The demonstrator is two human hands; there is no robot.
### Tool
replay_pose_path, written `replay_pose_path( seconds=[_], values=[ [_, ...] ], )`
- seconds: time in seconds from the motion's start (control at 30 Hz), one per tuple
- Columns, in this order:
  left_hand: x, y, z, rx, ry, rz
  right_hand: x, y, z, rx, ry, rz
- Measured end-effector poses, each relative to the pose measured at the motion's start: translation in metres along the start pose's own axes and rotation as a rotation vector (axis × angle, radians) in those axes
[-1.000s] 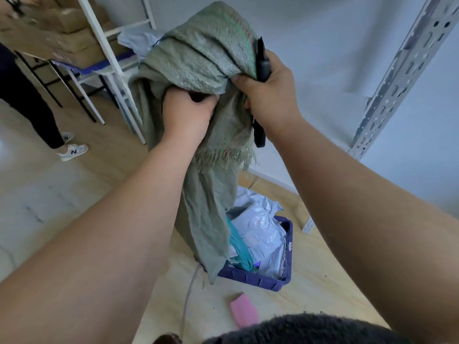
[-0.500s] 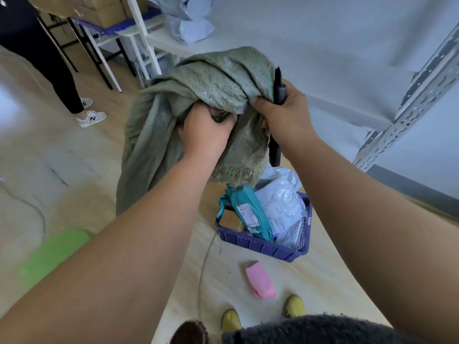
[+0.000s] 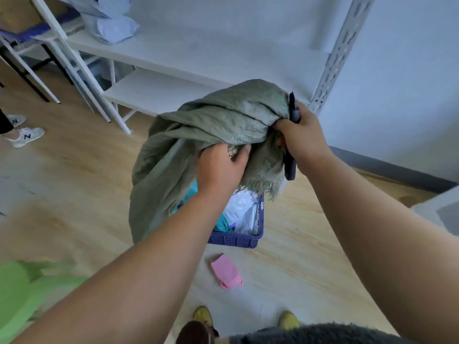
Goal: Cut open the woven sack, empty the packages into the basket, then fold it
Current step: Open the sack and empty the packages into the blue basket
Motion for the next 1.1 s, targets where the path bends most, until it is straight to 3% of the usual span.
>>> replay_pose_path(
  seconds=[0.1, 0.23, 0.37, 0.47, 0.53, 0.6, 0.7, 0.77, 0.9, 1.1],
  values=[
    [0.015, 0.059, 0.055, 0.015, 0.085, -0.126, -0.008, -0.077, 0.018, -0.001, 0.068, 0.152],
    [0.035, 0.112, 0.124, 0.274, 0.309, -0.231, -0.013, -0.174, 0.038, 0.033, 0.157, 0.401],
    [0.036, 0.139, 0.169, 0.506, 0.352, -0.047, -0.014, -0.248, 0.047, 0.100, 0.193, 0.574],
    [0.023, 0.159, 0.185, 0.276, 0.407, 0.057, -0.013, -0.278, 0.051, 0.151, 0.190, 0.633],
    [0.014, 0.180, 0.184, 0.119, 0.361, -0.022, -0.012, -0.290, 0.054, 0.182, 0.176, 0.672],
    [0.008, 0.203, 0.181, 0.029, 0.306, -0.212, -0.012, -0.296, 0.056, 0.220, 0.179, 0.697],
    [0.014, 0.237, 0.176, 0.178, 0.151, -0.668, -0.016, -0.297, 0.065, 0.248, 0.214, 0.730],
    [0.022, 0.252, 0.168, 0.266, 0.077, -0.814, -0.020, -0.292, 0.079, 0.244, 0.248, 0.740],
    [0.017, 0.272, 0.131, 0.353, -0.010, -0.803, -0.039, -0.267, 0.120, 0.185, 0.305, 0.656],
    [-0.001, 0.302, 0.063, 0.213, -0.071, -0.724, -0.057, -0.233, 0.180, -0.048, 0.436, 0.612]
  ],
)
Point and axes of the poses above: each hand's wrist, its own x-axis away from the middle knuckle, its own y-axis out of the palm, z = x × y, the point moved 3 cm from there along -x, towards the middle knuckle, and after that the axes turned 5 degrees about y, right-handed, at the moved point
